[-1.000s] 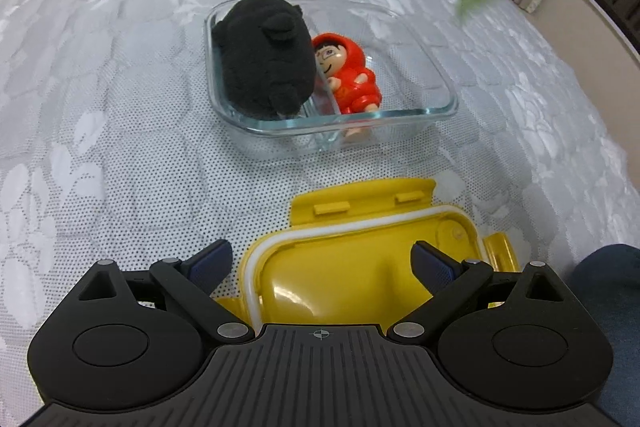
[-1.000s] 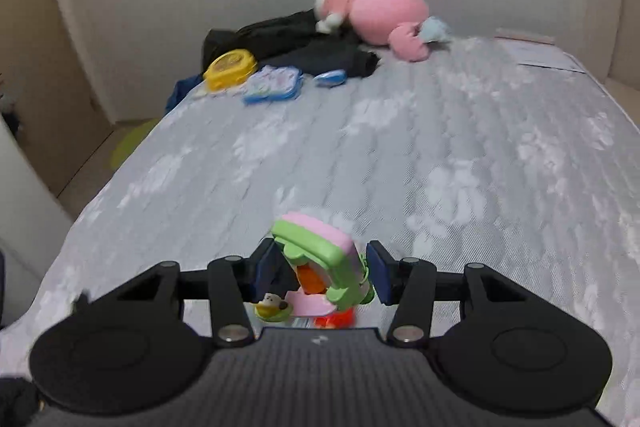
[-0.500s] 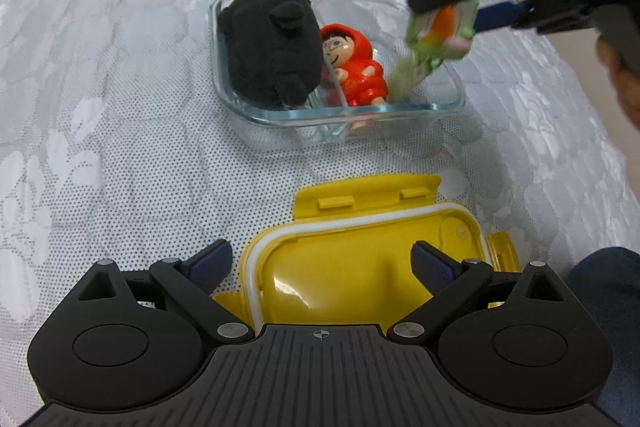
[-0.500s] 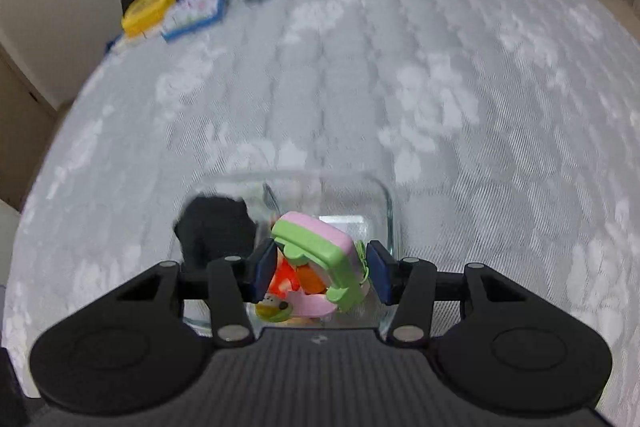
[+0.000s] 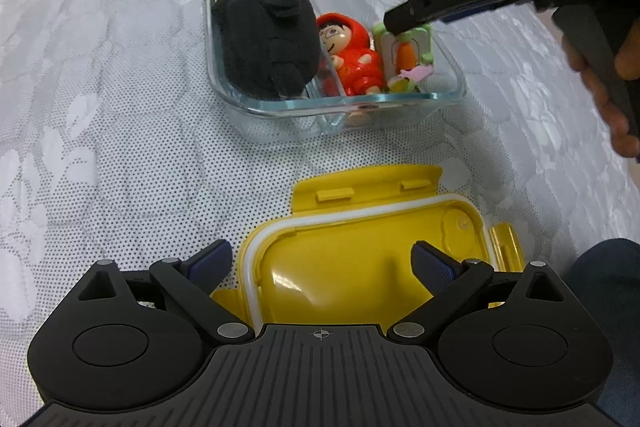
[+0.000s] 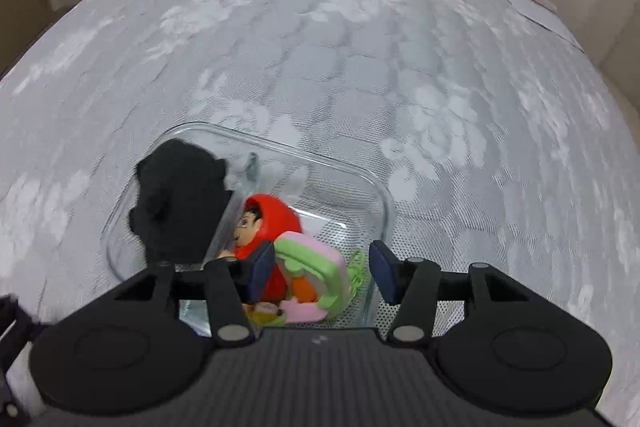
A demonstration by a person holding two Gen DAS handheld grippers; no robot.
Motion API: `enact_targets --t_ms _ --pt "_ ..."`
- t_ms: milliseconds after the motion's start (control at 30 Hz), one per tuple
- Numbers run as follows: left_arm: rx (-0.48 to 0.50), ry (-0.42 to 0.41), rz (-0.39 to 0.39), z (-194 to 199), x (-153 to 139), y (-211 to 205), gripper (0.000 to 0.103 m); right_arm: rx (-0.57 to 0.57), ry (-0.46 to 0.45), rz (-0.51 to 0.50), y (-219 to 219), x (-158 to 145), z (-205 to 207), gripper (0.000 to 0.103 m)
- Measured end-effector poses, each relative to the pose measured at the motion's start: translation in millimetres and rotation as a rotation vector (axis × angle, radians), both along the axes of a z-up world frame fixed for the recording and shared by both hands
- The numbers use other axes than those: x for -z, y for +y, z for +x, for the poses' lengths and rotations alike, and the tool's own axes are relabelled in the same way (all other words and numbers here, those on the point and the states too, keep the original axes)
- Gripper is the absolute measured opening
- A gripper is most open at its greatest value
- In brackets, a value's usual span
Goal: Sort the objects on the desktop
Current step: 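Lower the green toy into the glass container beside the red figurine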
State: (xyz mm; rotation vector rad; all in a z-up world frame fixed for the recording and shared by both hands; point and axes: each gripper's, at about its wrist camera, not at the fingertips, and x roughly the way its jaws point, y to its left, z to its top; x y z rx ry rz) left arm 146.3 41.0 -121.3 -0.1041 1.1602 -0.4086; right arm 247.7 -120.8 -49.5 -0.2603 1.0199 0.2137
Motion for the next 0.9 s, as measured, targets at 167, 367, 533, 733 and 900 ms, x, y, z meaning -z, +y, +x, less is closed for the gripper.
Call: enact_targets --t_ms 167,367,533,733,900 --pt "-0.001 -0.001 0.0 0 0 0 0.099 0.051 -0.009 0.079 -5 -13 1 0.055" --pt "-0.001 0.001 0.003 0 1 0 0.099 0.016 0.056 0.008 4 5 -5 0.053" --pt "0.008 0.005 0.006 0 2 -1 0.099 -0.005 0.031 -0.093 11 30 -2 0.043" --pt "0.006 0.019 0.017 1 7 -2 0.099 0.107 -0.047 0.003 1 21 19 0.044" --pt "0.014 0.017 0.015 1 6 -3 0.099 0.131 -0.096 0.076 -7 4 15 0.045"
